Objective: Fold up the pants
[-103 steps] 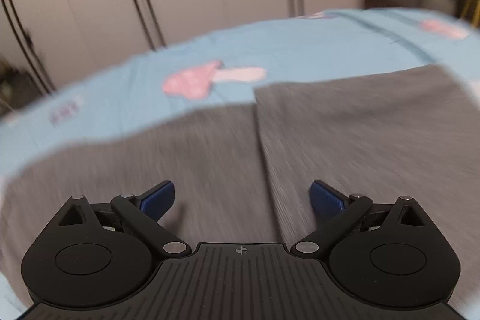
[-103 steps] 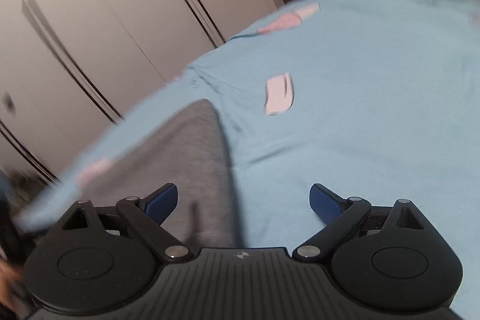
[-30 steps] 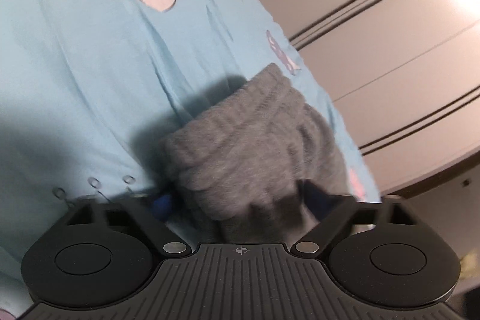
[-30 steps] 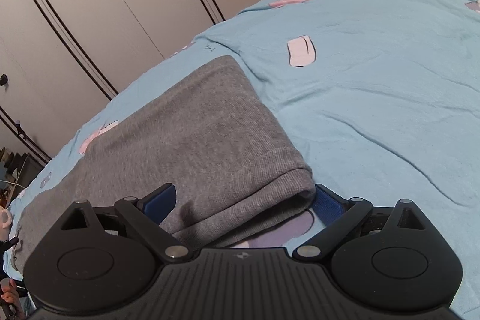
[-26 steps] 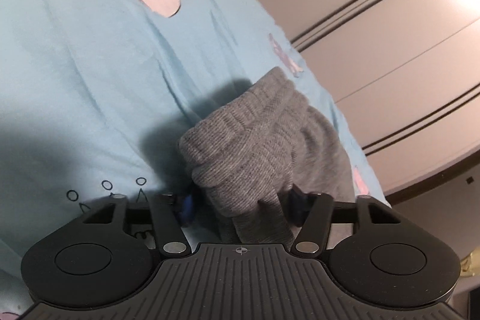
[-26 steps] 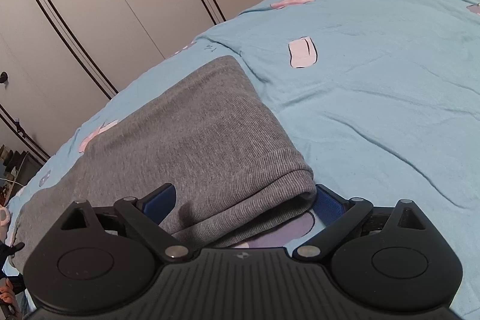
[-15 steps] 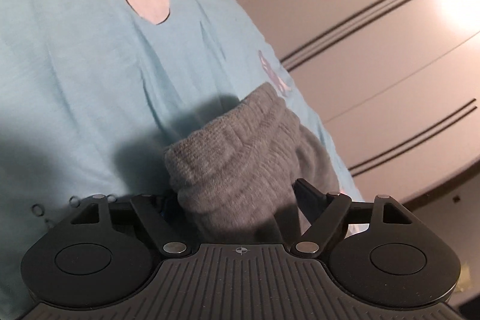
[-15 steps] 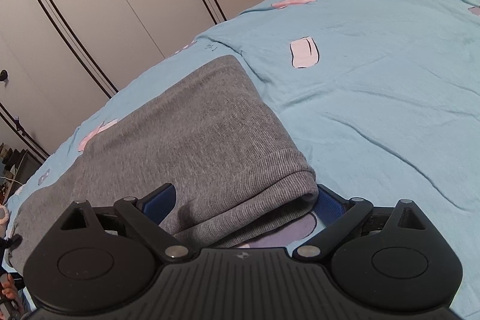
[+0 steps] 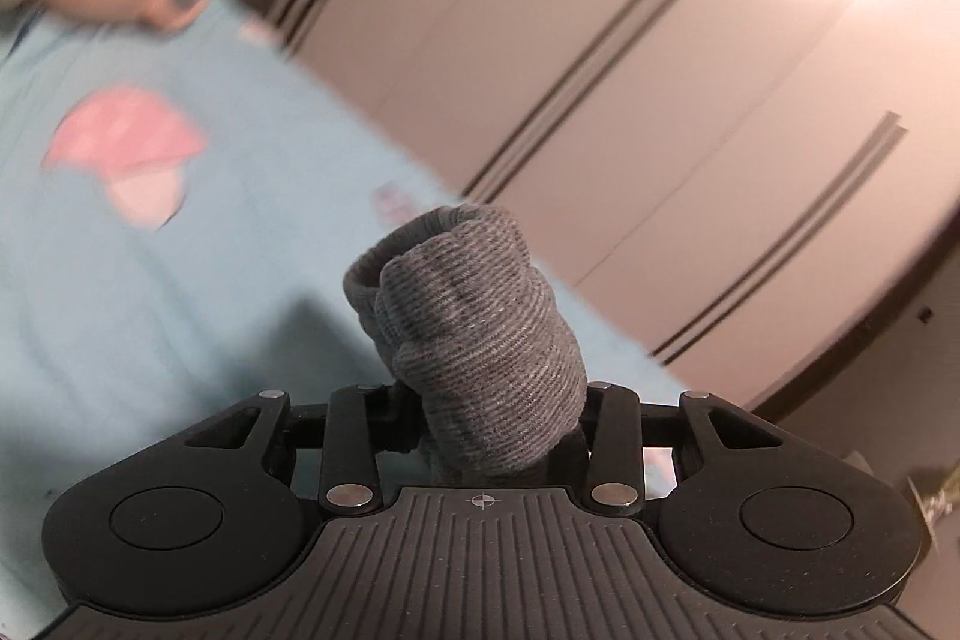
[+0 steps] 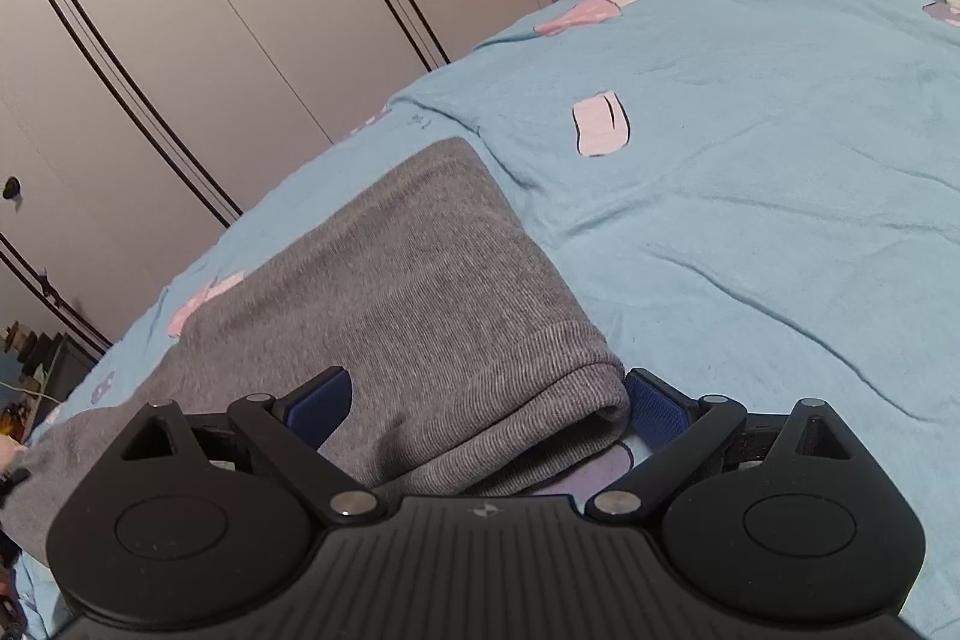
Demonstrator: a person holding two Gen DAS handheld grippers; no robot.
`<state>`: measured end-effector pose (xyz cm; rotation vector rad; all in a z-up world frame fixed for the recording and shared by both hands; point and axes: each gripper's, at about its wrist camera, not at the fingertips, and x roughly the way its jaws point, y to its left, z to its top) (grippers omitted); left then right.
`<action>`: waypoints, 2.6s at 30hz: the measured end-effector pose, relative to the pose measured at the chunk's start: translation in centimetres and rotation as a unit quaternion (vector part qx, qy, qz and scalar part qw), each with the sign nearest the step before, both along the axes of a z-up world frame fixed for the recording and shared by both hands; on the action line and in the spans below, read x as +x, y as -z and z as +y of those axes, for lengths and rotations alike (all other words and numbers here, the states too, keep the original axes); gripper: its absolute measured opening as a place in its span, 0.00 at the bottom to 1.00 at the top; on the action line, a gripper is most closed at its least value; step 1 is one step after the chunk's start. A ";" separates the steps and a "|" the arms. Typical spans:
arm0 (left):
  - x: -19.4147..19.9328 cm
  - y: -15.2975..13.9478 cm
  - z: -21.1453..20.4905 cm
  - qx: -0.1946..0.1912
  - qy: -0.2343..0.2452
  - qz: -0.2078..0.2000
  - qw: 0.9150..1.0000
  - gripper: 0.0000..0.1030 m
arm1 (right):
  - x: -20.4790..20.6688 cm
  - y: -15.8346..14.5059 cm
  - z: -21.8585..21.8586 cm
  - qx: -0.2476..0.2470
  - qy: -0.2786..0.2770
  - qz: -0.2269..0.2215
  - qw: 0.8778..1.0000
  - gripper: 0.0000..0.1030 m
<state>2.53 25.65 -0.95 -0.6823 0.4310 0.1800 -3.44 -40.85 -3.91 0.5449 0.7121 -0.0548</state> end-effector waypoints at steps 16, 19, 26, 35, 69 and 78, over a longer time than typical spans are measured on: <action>6.2 1.2 -40.6 0.193 0.361 0.077 0.909 0.91 | -2.2 -1.6 -4.8 0.073 0.071 -0.066 0.993 0.94; 6.3 4.4 -43.2 0.207 0.415 0.169 0.870 0.87 | -2.1 -1.4 -5.4 0.081 0.074 -0.065 0.992 0.94; 2.9 -0.1 -33.1 0.044 0.316 0.086 0.944 0.98 | -0.9 -0.6 -5.7 0.135 0.053 -0.065 0.987 0.94; -0.4 2.1 -21.7 -0.012 0.079 0.164 0.983 0.98 | 1.6 -1.5 -1.4 0.173 -0.040 -0.037 0.983 0.94; -1.1 5.9 -19.5 -0.112 0.059 0.222 0.967 0.98 | 8.3 2.3 -0.8 0.176 0.039 0.015 0.984 0.49; 1.3 5.5 -21.8 -0.038 0.105 0.277 0.954 0.98 | 7.9 0.7 -1.2 0.069 0.010 0.031 0.997 0.67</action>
